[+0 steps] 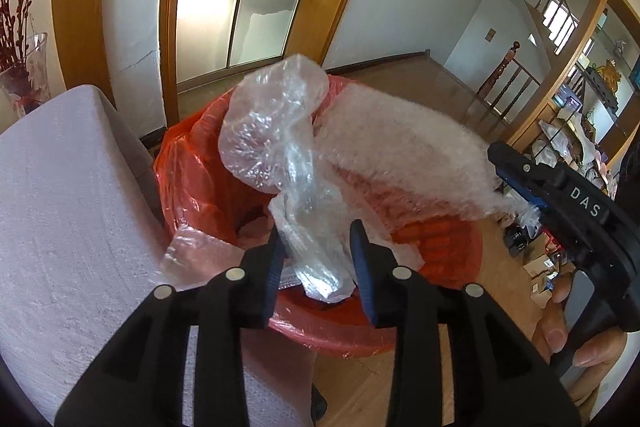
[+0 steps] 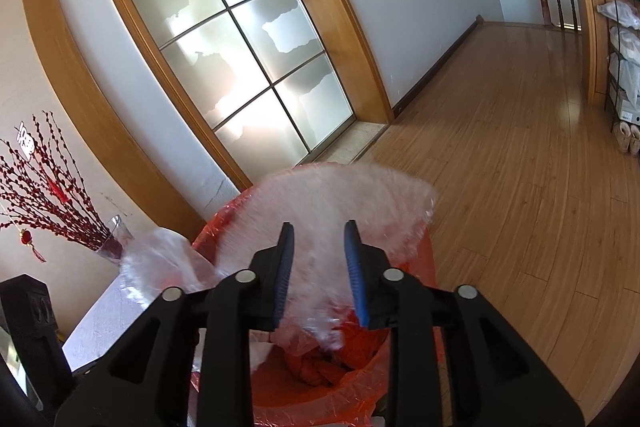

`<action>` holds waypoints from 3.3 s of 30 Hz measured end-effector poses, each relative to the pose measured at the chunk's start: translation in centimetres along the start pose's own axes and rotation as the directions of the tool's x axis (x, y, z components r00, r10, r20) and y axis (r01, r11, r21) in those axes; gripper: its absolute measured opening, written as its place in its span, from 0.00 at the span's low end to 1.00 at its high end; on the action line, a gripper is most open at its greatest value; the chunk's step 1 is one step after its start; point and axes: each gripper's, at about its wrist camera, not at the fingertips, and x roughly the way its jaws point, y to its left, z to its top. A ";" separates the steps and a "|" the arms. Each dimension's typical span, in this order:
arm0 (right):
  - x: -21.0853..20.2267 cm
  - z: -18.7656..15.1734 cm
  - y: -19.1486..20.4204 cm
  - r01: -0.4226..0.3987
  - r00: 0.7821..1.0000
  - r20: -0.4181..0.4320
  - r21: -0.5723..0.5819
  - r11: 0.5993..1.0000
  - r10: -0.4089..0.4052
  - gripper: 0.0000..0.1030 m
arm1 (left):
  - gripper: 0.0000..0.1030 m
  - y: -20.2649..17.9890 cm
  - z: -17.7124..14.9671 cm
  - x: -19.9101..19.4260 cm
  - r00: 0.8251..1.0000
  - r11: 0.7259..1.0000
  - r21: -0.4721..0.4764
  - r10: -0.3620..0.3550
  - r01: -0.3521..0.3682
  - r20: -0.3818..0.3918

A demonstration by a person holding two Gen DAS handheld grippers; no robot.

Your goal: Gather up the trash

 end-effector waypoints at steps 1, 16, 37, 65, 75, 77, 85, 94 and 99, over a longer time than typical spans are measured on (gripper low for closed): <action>0.0 -0.1 0.0 -0.002 1.000 -0.002 -0.001 1.000 0.002 0.35 | 0.35 0.1 -0.2 0.2 1.000 1.000 -0.001 0.002 -0.002 -0.007; -4.3 -1.4 2.7 0.065 0.995 0.084 -0.157 0.986 -0.053 0.85 | 0.61 1.1 -2.6 -7.3 0.979 0.991 -0.036 0.134 -0.130 0.155; -13.3 -8.7 9.8 0.100 0.973 0.229 -0.456 0.884 0.008 0.98 | 0.90 3.9 -12.2 -24.0 0.807 0.890 -0.209 0.456 -0.405 0.376; -17.5 -13.2 9.0 0.101 0.975 0.224 -0.490 0.866 0.013 0.98 | 0.91 1.3 -18.8 -28.4 0.658 0.787 -0.235 0.609 -0.570 0.443; -17.3 -13.4 8.4 0.103 0.978 0.208 -0.477 0.873 -0.002 0.98 | 0.91 1.2 -19.1 -28.0 0.648 0.774 -0.252 0.627 -0.581 0.431; -17.2 -13.5 8.3 0.100 0.979 0.202 -0.475 0.874 -0.002 0.98 | 0.91 1.3 -19.0 -27.8 0.651 0.774 -0.253 0.628 -0.581 0.427; -17.1 -13.6 8.7 0.089 0.980 0.197 -0.476 0.875 0.008 0.98 | 0.91 1.3 -19.4 -28.1 0.644 0.771 -0.263 0.632 -0.580 0.432; -17.1 -13.8 8.7 0.088 0.981 0.192 -0.477 0.875 0.005 0.98 | 0.91 1.4 -19.5 -28.2 0.648 0.774 -0.261 0.629 -0.577 0.430; -17.1 -13.8 8.8 0.088 0.982 0.190 -0.478 0.874 0.005 0.98 | 0.91 1.5 -19.5 -28.2 0.649 0.774 -0.265 0.629 -0.575 0.428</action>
